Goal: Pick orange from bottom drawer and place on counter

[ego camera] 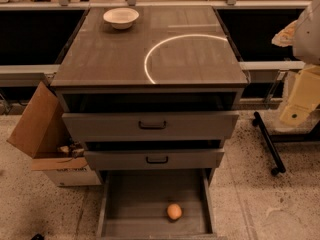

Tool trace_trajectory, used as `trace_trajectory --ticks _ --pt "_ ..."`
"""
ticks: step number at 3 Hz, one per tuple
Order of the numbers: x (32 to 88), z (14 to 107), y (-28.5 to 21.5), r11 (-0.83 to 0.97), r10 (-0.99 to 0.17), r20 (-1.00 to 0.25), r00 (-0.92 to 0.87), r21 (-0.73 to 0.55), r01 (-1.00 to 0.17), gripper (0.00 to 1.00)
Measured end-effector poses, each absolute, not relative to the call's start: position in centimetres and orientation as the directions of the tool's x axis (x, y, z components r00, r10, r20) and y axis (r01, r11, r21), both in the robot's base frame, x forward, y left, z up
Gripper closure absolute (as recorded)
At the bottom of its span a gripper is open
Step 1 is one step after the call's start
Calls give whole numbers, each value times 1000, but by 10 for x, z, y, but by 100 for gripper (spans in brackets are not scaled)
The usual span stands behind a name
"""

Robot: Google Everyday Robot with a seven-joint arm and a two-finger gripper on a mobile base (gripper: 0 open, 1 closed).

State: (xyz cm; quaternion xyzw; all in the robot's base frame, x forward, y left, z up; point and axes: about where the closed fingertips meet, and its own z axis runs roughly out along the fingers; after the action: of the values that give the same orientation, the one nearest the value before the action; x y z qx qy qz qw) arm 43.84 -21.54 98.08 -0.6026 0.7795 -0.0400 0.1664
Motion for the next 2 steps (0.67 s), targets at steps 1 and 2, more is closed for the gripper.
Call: trace_trajectory --ticks 1,2 --pt "438 981 -215 271 -953 -211 -218 -263 -926 0" --pt "438 973 -211 273 -946 -245 -211 -259 -926 0"
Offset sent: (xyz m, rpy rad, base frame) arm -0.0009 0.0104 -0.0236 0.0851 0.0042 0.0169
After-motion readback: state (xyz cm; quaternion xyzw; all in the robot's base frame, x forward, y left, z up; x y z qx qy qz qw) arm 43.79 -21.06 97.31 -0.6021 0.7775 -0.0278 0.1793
